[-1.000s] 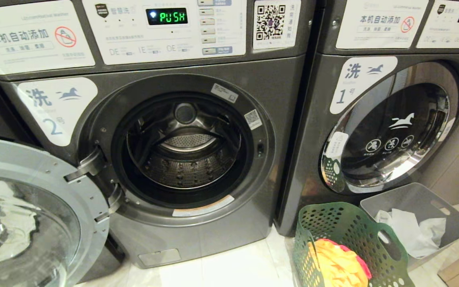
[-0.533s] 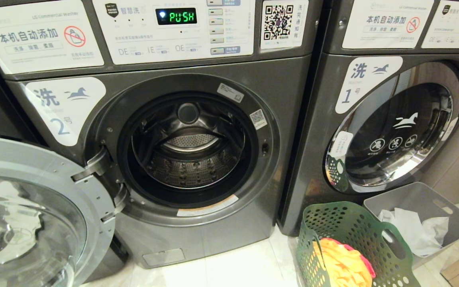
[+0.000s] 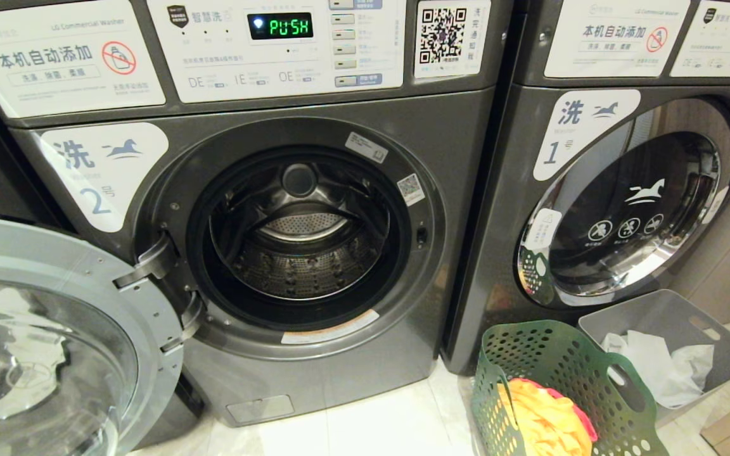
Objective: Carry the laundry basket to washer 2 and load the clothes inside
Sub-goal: Place the clothes into the washing machine
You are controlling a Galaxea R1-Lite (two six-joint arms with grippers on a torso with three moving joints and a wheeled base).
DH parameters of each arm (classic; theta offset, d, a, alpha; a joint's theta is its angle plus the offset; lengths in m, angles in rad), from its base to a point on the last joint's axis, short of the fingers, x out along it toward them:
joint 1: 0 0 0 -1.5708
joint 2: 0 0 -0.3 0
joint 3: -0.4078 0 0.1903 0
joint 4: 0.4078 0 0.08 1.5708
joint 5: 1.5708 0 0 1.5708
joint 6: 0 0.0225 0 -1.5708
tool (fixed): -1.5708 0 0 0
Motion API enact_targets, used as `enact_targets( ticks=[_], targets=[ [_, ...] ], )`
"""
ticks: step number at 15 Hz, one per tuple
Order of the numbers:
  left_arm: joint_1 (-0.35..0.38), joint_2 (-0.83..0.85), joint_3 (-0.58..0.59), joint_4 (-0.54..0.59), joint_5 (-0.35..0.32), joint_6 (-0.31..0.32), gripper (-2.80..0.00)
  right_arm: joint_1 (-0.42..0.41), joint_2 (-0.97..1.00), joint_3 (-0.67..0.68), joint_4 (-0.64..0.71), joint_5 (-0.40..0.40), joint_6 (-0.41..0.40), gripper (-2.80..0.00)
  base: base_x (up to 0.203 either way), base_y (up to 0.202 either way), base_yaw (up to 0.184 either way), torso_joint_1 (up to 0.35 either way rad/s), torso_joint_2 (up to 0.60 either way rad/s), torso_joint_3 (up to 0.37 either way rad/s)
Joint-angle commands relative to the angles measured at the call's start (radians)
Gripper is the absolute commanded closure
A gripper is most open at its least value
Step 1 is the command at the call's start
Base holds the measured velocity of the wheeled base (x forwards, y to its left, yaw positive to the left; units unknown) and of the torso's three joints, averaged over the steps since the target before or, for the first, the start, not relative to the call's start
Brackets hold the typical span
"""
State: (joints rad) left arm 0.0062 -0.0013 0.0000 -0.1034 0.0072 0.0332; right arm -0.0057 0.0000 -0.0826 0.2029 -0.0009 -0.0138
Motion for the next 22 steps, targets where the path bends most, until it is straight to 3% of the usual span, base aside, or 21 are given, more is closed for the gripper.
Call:
enact_targets(
  ticks=[1,22],
  targets=[
    [0.0,0.001,0.04,-0.001,0.001,0.0,0.0,0.0,0.0,0.001,0.001,-0.001,-0.003,0.0,0.0,0.0,0.0,0.0,0.0,0.0],
    [0.0,0.001,0.04,-0.002,0.001,-0.001,0.0,0.0,0.0,0.001,0.001,0.001,-0.003,0.0,0.0,0.0,0.0,0.0,0.0,0.0]
  ],
)
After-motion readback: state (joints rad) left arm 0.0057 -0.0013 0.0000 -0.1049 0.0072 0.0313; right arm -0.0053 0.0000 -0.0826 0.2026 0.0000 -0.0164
